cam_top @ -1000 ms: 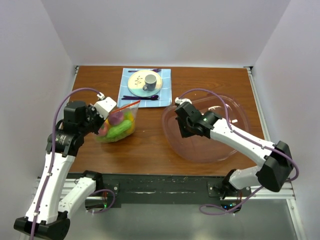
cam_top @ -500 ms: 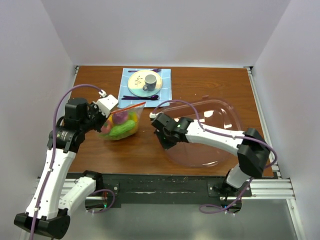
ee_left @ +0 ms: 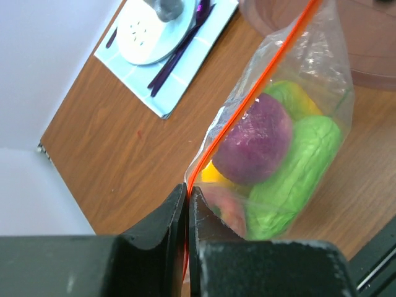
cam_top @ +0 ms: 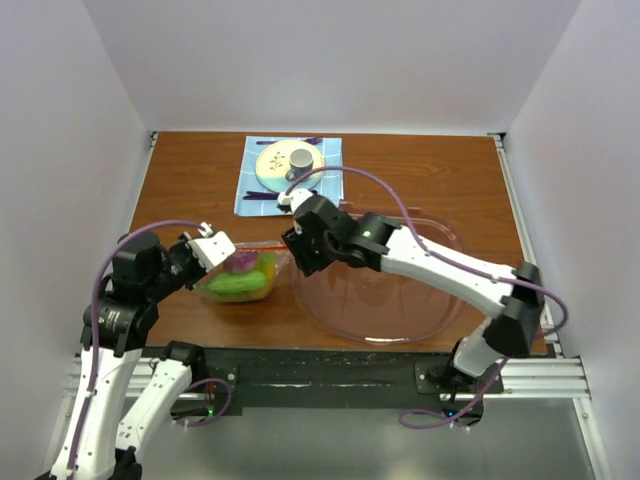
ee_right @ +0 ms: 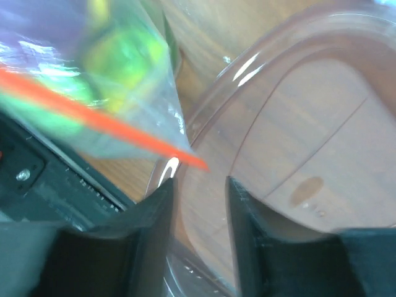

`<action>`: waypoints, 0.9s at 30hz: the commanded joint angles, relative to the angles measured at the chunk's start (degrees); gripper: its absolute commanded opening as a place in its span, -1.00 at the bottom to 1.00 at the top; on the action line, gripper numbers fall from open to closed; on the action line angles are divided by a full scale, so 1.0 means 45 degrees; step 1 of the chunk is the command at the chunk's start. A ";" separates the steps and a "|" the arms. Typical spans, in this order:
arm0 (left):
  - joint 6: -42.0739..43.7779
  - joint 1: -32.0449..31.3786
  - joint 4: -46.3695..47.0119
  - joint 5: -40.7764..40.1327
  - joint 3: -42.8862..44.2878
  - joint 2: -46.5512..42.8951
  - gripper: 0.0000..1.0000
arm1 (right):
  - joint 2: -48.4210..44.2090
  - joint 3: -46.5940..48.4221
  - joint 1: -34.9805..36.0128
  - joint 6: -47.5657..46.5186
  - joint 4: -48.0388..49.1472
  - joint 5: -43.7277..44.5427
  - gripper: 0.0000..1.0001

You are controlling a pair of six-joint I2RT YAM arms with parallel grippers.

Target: Open the zip-top bag and remove the fake food

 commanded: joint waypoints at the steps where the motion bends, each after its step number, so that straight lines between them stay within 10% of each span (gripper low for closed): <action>1: 0.1724 0.0049 0.0258 0.1349 -0.0152 0.0021 -0.82 | -0.2819 -0.0484 0.0068 -0.2848 0.1656 -0.1340 0.15; 7: 0.3190 0.0049 -0.1712 0.3088 0.0919 0.1835 -0.96 | -0.5209 -0.3493 0.0068 -0.5176 0.6424 -0.4115 0.54; 27: 0.4889 0.0049 -0.4411 0.5237 0.3050 0.2914 -1.00 | -0.1463 -0.1484 0.0459 -0.6270 0.8425 -0.5816 0.34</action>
